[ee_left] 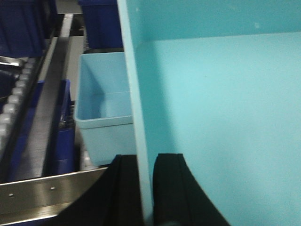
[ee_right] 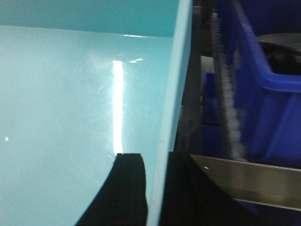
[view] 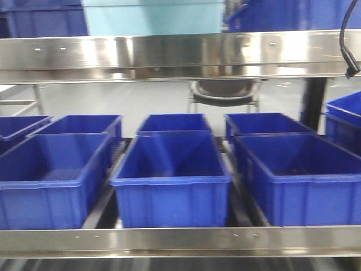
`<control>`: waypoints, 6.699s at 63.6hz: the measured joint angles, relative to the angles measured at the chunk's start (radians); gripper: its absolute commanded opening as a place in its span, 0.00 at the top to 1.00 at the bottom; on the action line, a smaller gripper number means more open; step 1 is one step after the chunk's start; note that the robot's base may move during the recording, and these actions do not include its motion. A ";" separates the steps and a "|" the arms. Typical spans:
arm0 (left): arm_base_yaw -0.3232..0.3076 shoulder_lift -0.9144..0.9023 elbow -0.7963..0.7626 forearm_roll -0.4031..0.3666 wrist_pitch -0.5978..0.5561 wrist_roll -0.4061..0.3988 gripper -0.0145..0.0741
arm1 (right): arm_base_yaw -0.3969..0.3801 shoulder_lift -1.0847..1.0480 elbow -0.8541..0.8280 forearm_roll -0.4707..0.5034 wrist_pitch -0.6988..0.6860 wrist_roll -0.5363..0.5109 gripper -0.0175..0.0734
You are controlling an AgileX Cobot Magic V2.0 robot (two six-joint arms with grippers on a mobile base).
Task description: Move two blue bins to right shelf middle
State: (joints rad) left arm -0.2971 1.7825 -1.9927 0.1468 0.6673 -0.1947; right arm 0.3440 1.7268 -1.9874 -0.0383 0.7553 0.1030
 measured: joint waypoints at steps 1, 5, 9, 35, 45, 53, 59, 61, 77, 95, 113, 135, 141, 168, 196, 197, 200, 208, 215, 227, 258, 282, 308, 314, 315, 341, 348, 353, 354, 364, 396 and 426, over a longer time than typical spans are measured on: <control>0.000 0.000 0.000 0.000 0.000 0.000 0.96 | 0.000 0.000 0.000 0.000 0.000 0.000 0.98; 0.000 0.000 0.000 0.000 0.000 0.000 0.96 | 0.000 0.000 0.000 0.000 0.000 0.000 0.98; 0.000 0.000 0.000 0.000 0.000 0.000 0.96 | 0.000 0.000 0.000 0.000 0.000 0.000 0.98; 0.000 0.000 -0.001 0.000 0.000 0.000 0.96 | 0.000 0.000 0.000 0.000 0.000 0.000 0.98; 0.000 0.000 -0.001 0.002 0.000 0.000 0.96 | 0.000 0.000 0.000 0.000 0.000 0.000 0.98; 0.000 0.000 -0.001 0.002 0.000 0.000 0.96 | 0.000 0.000 0.000 0.000 0.000 0.000 0.98; 0.000 0.000 -0.001 0.002 0.000 0.000 0.96 | 0.000 0.000 0.000 0.000 0.000 0.000 0.98; 0.000 0.000 -0.001 0.002 0.000 0.000 0.96 | 0.000 0.000 0.000 0.000 0.000 0.000 0.98; 0.000 0.000 -0.001 0.002 0.000 0.000 0.96 | 0.000 0.000 0.000 0.000 0.000 0.000 0.98; 0.000 0.000 -0.001 0.002 0.000 0.000 0.96 | 0.000 0.000 0.000 0.000 0.000 0.000 0.98; 0.000 0.000 -0.001 0.002 0.000 0.000 0.96 | 0.000 0.000 0.000 0.000 0.000 0.000 0.98; 0.000 0.000 -0.001 0.002 0.000 0.000 0.96 | 0.000 0.000 0.000 0.000 0.000 0.000 0.98; 0.000 0.000 -0.001 0.002 0.000 0.000 0.96 | 0.000 0.000 0.000 0.000 0.000 0.000 0.98; 0.000 0.000 -0.001 0.002 0.000 0.000 0.96 | 0.000 0.000 0.000 0.000 0.000 0.000 0.98; 0.000 0.000 -0.001 0.002 0.000 0.000 0.96 | 0.000 0.000 0.000 0.000 0.000 0.000 0.98; 0.000 0.000 -0.001 0.002 0.000 0.000 0.96 | 0.000 0.000 0.000 0.000 0.000 0.000 0.98; 0.000 0.000 -0.001 0.002 0.000 0.000 0.96 | 0.000 0.000 0.000 0.000 0.000 0.000 0.98; 0.000 0.000 -0.001 0.002 0.000 0.000 0.96 | 0.000 0.000 0.000 0.000 0.000 0.000 0.98; 0.000 0.000 -0.001 0.002 0.000 0.000 0.96 | 0.000 0.000 0.000 0.000 0.000 0.000 0.98; 0.000 0.000 -0.001 0.002 0.000 0.000 0.96 | 0.000 0.000 0.000 0.000 0.000 0.000 0.98; 0.000 -0.056 -0.020 0.014 0.117 0.000 0.96 | 0.000 -0.002 -0.050 0.058 0.085 0.000 0.98; 0.033 -0.065 -0.037 0.021 0.134 0.000 0.96 | 0.010 0.010 -0.084 0.087 0.056 -0.004 0.98; 0.069 -0.007 -0.037 -0.008 0.142 0.002 0.96 | 0.014 0.095 -0.084 0.125 0.034 -0.002 0.98; 0.071 0.015 -0.037 -0.027 0.143 0.002 0.96 | 0.010 0.101 -0.084 0.119 0.038 -0.002 0.98; 0.071 0.017 -0.037 -0.030 0.143 0.002 0.96 | 0.009 0.102 -0.084 0.119 0.038 -0.002 0.98; 0.071 0.025 -0.037 -0.061 0.167 0.026 0.96 | -0.015 0.103 -0.084 0.147 0.095 -0.002 0.98; 0.071 0.027 -0.037 -0.059 0.189 0.028 0.96 | -0.015 0.104 -0.084 0.155 0.112 -0.002 0.98; 0.071 0.029 -0.037 -0.052 0.200 0.028 0.96 | -0.015 0.107 -0.084 0.161 0.119 -0.002 0.98; 0.071 0.031 -0.037 -0.052 0.202 0.028 0.96 | -0.015 0.107 -0.084 0.162 0.121 -0.002 0.98; 0.071 0.031 -0.039 -0.046 0.211 0.028 0.96 | -0.015 0.120 -0.087 0.168 0.121 0.002 0.98; 0.071 0.038 -0.037 -0.025 0.271 0.028 0.96 | -0.019 0.170 -0.093 0.181 0.192 0.018 0.98; 0.071 0.069 -0.035 -0.008 0.328 0.035 0.51 | -0.017 0.173 -0.093 0.221 0.215 0.020 0.35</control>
State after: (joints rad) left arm -0.2265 1.8519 -2.0279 0.1390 0.9949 -0.1598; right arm 0.3273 1.9002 -2.0801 0.1828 0.9703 0.1234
